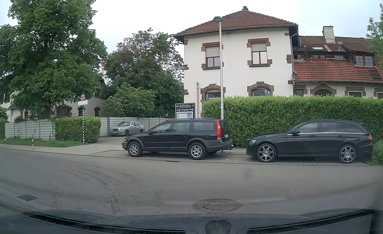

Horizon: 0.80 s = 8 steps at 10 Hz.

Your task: Follow the waypoints while adhering to traffic rules and regulations

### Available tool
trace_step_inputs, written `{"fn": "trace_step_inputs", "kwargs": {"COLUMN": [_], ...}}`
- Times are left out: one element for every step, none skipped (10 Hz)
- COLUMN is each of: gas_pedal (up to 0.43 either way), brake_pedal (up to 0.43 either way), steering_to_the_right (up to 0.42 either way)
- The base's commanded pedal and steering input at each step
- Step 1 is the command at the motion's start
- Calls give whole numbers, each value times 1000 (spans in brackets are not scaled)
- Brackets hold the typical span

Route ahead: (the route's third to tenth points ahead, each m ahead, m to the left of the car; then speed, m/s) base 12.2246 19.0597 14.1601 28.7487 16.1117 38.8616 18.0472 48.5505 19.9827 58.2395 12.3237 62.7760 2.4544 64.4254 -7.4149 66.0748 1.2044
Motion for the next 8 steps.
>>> {"fn": "trace_step_inputs", "kwargs": {"gas_pedal": [0,0,0,0,0,0,0,0], "brake_pedal": [134,152,152,165,177,177,177,152], "steering_to_the_right": [654,637,619,599,566,539,501,463]}}
